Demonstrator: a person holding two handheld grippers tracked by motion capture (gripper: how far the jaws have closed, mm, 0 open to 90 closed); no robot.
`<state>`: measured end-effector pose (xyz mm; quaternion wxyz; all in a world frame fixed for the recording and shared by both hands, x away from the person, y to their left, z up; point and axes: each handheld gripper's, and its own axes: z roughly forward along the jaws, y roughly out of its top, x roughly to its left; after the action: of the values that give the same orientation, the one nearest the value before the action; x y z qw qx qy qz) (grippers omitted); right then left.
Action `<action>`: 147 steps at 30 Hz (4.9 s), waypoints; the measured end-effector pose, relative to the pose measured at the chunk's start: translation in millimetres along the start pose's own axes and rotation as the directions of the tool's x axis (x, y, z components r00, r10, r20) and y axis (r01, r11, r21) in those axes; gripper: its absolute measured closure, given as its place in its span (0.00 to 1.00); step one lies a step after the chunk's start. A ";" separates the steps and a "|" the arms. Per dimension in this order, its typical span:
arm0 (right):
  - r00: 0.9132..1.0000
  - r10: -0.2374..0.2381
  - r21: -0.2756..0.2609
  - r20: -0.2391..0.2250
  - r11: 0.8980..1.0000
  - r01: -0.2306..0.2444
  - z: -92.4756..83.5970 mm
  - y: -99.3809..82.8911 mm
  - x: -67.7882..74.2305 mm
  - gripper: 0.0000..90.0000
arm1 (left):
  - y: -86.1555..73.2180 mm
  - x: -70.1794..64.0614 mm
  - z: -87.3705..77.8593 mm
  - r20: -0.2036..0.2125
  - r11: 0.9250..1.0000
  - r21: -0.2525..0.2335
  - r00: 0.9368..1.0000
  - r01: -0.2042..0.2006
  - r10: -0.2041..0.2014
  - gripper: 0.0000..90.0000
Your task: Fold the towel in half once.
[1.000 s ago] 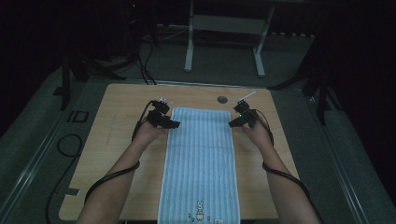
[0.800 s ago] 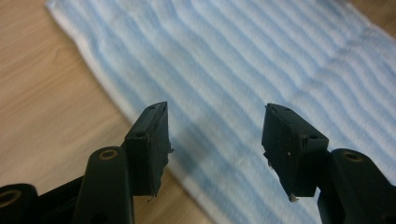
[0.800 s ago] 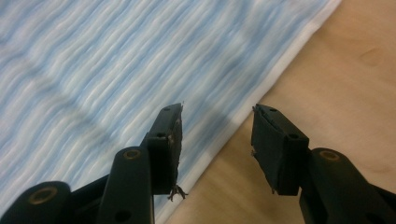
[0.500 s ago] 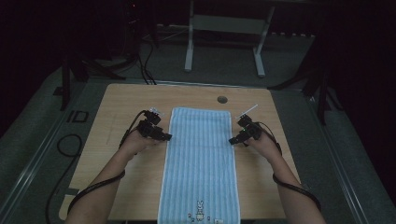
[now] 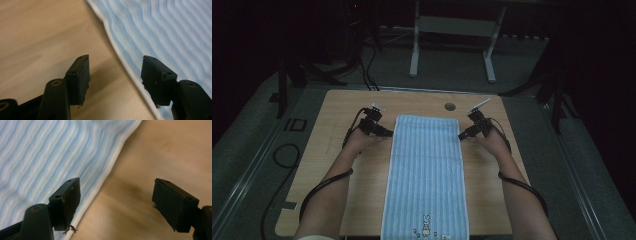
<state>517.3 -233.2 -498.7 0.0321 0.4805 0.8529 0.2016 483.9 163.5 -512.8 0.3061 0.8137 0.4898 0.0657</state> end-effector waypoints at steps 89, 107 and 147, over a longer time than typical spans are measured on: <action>0.924 -0.288 -0.197 0.251 0.920 0.340 -84.3 78.3 54.5 0.97 | 92.4 -53.9 -56.1 -0.141 0.947 -0.148 0.954 -0.286 0.266 0.97; 0.926 -0.364 -0.167 0.105 0.911 0.377 -30.6 -10.2 69.4 0.97 | 2.0 -74.1 -40.1 0.053 0.955 -0.110 0.957 -0.277 0.284 0.96; 0.959 -0.272 0.089 -0.076 0.956 0.279 17.9 -18.9 45.8 0.74 | -24.2 -57.5 12.4 0.197 0.949 0.166 0.952 -0.268 0.235 0.56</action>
<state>482.0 -198.1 -515.8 0.0091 0.3513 0.9211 0.1675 441.2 118.0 -525.3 0.2577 0.8978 0.3569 -0.0145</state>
